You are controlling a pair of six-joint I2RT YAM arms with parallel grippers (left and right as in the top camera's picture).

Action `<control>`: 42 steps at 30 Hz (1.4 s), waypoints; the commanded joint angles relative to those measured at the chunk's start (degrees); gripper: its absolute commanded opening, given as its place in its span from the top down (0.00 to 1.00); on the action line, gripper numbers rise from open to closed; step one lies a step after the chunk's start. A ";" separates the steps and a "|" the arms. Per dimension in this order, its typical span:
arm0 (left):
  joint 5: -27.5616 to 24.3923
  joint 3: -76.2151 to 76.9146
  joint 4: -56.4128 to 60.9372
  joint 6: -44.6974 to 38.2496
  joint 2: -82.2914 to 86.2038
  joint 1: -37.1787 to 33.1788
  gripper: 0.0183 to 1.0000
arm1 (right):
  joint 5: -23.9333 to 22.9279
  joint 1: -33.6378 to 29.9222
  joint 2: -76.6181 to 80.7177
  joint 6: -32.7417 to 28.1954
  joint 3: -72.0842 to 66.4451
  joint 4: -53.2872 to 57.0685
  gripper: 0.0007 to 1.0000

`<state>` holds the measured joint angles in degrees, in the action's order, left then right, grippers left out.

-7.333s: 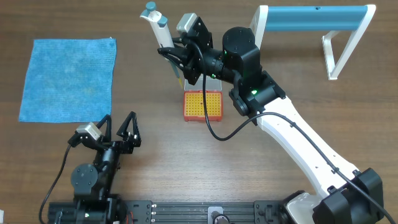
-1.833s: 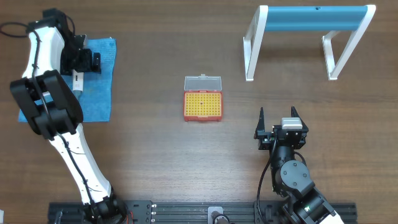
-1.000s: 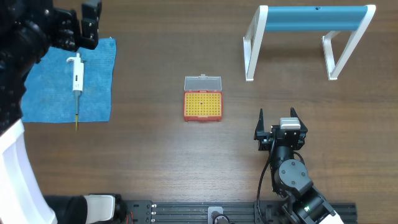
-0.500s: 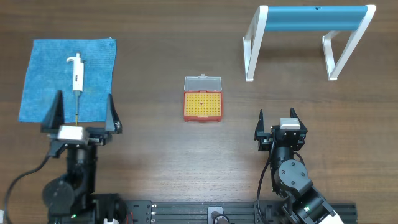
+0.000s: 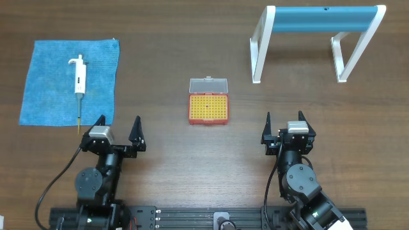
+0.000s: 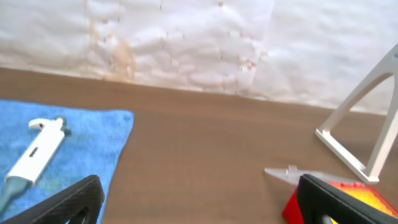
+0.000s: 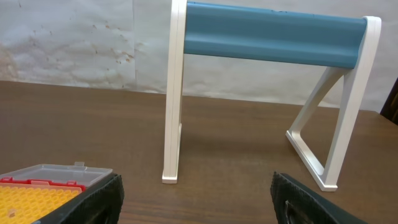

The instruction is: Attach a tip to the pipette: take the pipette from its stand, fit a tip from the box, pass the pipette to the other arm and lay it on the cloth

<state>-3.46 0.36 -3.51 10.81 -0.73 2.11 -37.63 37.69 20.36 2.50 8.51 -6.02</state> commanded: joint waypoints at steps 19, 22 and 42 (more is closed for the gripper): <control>-1.68 -0.04 -0.76 0.96 0.55 0.26 0.00 | 32.61 -29.18 -0.85 0.24 -0.44 0.15 0.22; -1.70 -0.04 -0.74 0.96 0.55 0.26 0.00 | 38.77 -41.09 -9.84 0.52 -5.55 0.20 0.22; -1.70 -0.04 -0.76 0.96 0.55 0.26 0.00 | 38.29 -42.38 -20.31 1.77 -8.28 10.25 0.22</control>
<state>-4.36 0.40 -3.88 10.85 -0.62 2.11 0.16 -4.25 0.73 3.64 0.54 3.97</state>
